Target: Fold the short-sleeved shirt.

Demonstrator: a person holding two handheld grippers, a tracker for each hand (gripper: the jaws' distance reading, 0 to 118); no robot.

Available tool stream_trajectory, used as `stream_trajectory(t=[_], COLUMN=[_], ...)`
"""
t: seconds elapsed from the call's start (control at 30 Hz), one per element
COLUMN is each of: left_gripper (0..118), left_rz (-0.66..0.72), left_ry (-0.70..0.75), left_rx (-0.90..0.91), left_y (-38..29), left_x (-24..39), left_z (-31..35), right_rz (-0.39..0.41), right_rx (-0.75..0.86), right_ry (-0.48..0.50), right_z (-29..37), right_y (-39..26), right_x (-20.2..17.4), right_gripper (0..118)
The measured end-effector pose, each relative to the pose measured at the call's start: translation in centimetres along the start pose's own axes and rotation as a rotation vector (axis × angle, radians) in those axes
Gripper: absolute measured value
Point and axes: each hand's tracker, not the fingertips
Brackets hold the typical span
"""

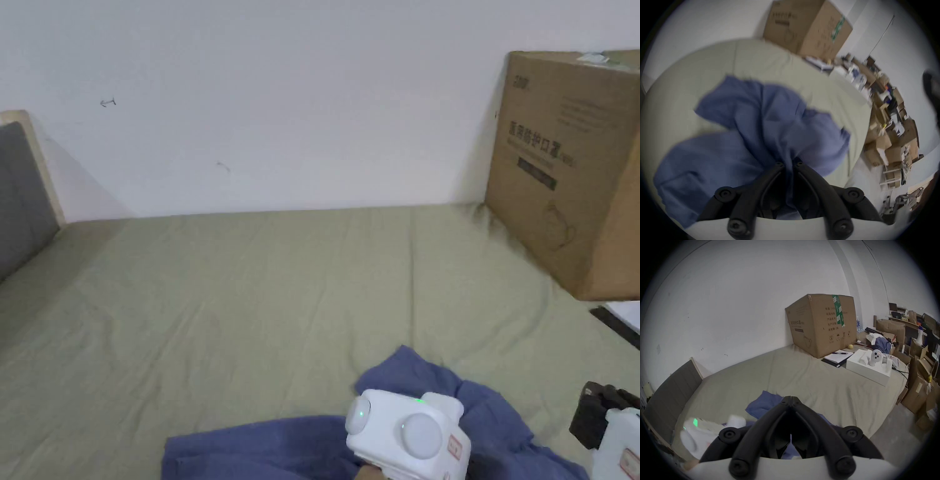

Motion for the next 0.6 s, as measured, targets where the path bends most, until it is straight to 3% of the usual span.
stream_trajectory(t=[0.1,0.17,0.27,0.33,0.37,0.5,0.6], left_gripper=[5,10,42,85,97,101,99], left_rz=[0.011,0.078,0.097,0.083,0.076,0.144,0.232], left_ry=[0.062,0.024,0.007,0.013,0.015,-0.006,-0.014], left_rx=[-0.027,0.009,0.01,0.028,0.048,0.266,0.313], left_y=[-1.6,-1.5,-0.9,-1.1,-1.0,-1.5,-2.8], left_x=[-0.3,-1.0,-2.0,-1.5,-1.5,-3.9,-7.5], left_z=[-2.2,-2.2,-1.5,0.6,1.6,7.1,12.0], right_rz=[0.008,0.001,-0.013,-0.01,-0.003,0.05,0.084], right_rx=[-0.021,-0.034,-0.049,-0.059,-0.064,-0.076,-0.089], right_ry=[-0.016,-0.021,-0.008,-0.001,0.005,0.038,0.072], right_z=[-0.5,-0.9,-1.2,-1.3,-1.4,-1.5,-1.9], right_y=[-0.3,-0.5,-0.7,-0.8,-0.9,-1.1,-1.5], right_x=[0.6,0.8,0.7,0.3,0.0,-1.7,-3.6], right_gripper=[0,0,0,0,0,0,0])
